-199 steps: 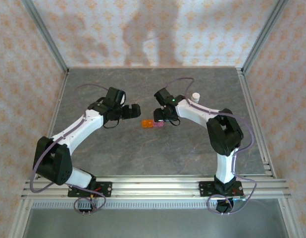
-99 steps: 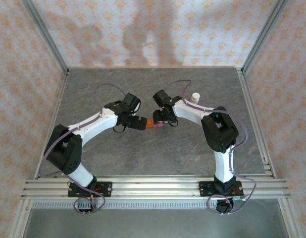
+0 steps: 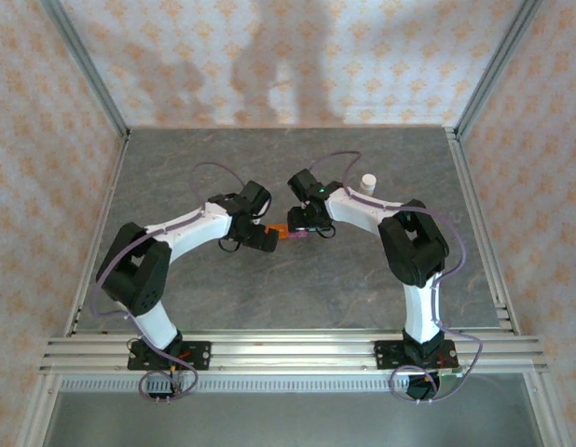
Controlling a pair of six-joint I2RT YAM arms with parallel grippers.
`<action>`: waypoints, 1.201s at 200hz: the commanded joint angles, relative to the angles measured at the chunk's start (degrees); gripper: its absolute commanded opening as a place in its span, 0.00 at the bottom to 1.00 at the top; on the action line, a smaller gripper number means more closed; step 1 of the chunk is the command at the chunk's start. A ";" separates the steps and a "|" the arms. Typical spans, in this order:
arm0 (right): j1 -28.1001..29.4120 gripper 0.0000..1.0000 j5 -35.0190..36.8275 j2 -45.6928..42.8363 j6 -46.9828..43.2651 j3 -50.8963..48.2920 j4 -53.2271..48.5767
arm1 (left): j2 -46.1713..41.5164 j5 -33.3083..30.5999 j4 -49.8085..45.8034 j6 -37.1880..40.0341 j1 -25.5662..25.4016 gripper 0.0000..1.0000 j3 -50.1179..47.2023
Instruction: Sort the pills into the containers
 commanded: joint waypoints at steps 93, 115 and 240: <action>0.14 0.65 0.29 0.75 0.78 -3.19 0.68 | 6.75 -3.50 -0.90 0.83 -0.26 1.00 6.58; 0.14 0.64 0.42 0.62 0.66 -3.46 0.76 | 7.79 -4.05 -1.65 1.14 0.00 1.00 7.96; 0.14 0.63 0.34 0.65 0.60 -4.52 1.12 | 10.91 -4.05 -4.62 3.72 5.10 1.00 14.46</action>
